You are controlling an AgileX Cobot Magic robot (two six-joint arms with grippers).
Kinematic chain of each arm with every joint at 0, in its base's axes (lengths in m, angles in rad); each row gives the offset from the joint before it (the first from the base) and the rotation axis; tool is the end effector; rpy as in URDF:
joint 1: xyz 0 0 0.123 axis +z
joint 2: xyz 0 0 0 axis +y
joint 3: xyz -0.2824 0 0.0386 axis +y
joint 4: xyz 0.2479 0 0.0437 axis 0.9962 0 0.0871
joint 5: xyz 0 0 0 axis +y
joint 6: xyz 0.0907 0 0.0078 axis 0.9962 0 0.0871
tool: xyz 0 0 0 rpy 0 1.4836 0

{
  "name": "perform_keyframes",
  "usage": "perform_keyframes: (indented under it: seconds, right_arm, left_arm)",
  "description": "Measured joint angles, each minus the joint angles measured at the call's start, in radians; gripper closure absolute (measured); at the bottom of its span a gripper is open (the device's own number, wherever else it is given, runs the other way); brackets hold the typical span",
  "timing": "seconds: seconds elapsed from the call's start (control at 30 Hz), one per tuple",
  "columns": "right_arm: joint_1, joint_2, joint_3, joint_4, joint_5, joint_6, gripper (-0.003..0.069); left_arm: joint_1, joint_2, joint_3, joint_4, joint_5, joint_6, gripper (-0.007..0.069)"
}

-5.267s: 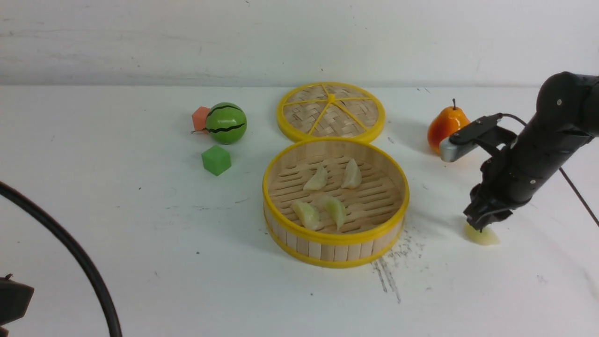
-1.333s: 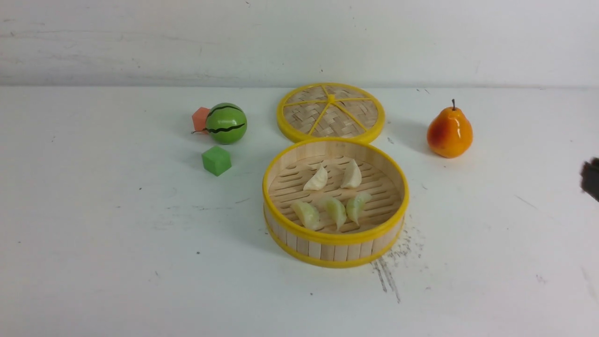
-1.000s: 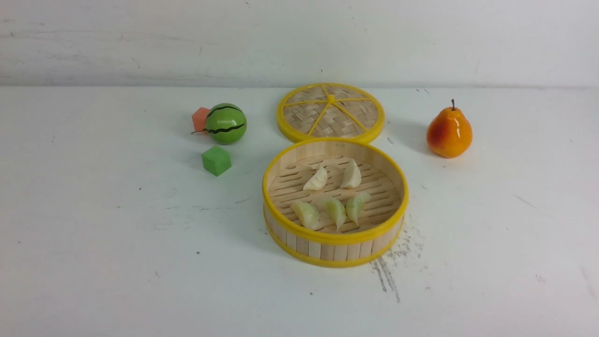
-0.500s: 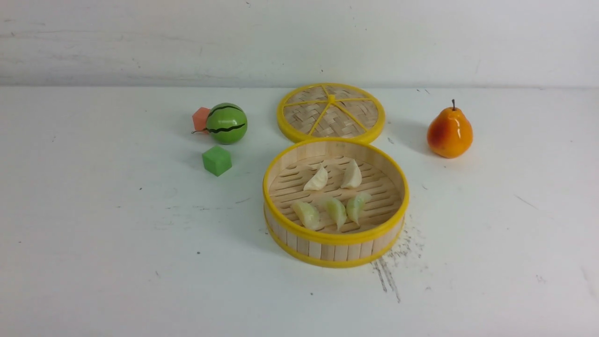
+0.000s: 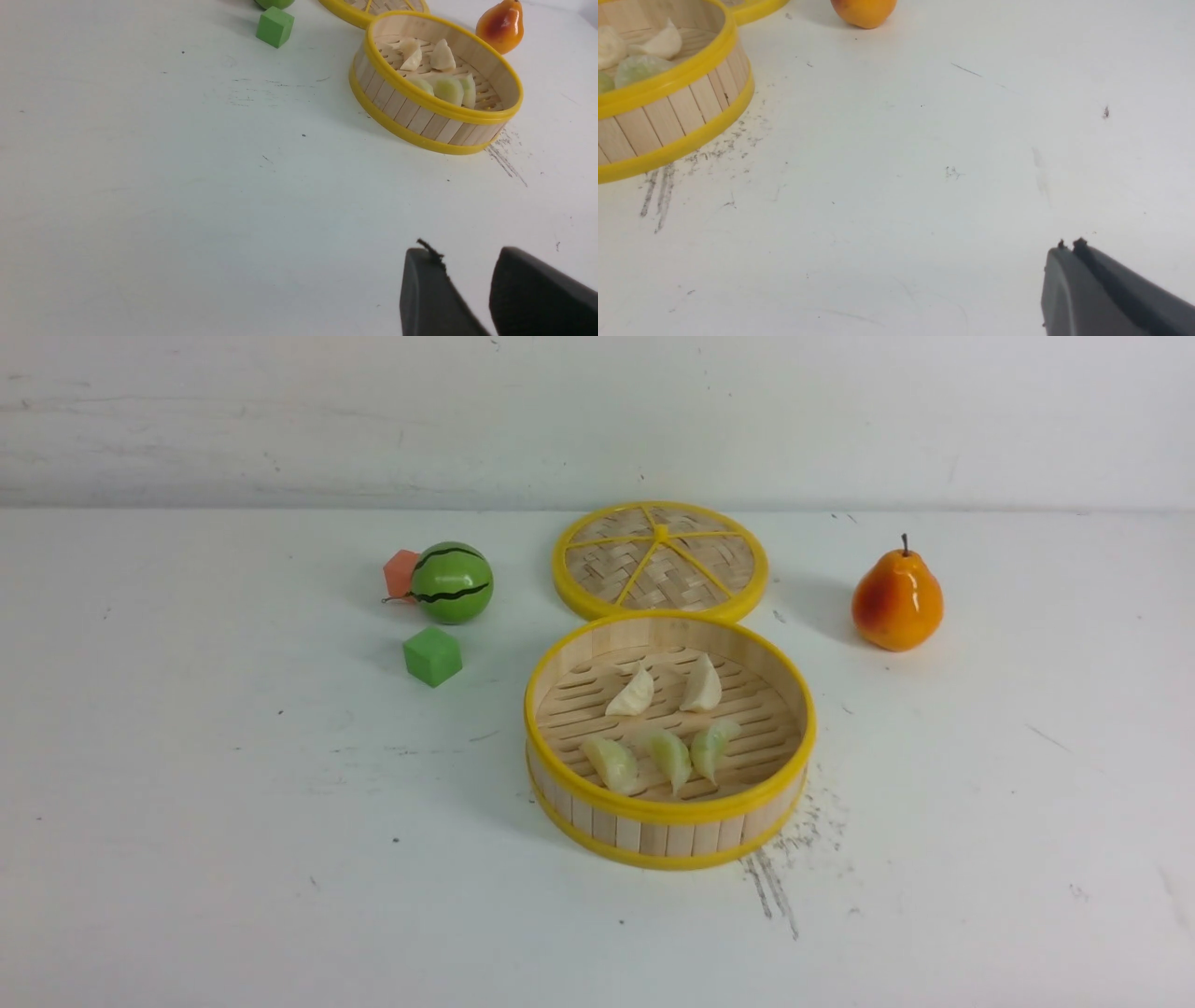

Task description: Put the dumplings into the steamer on the white table.

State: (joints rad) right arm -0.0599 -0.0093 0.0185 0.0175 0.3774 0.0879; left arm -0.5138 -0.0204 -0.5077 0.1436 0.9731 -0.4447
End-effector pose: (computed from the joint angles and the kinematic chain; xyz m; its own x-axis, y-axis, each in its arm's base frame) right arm 0.0524 -0.0026 0.1734 -0.2872 0.1214 -0.9502 0.0840 0.9913 0.1012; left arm -0.0001 0.0125 0.2871 -0.4205 -0.1681 -0.8916 0.2588 0.9197 -0.2954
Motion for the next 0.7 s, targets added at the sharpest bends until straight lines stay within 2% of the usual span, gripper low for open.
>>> perform_keyframes:
  seconds: [0.7]
  right_arm:
    - [0.0, 0.0, 0.0, 0.0, 0.001, 0.0, 0.0659]
  left_arm:
    - [0.0, 0.0, 0.0, 0.0, 0.0, 0.0, 0.042]
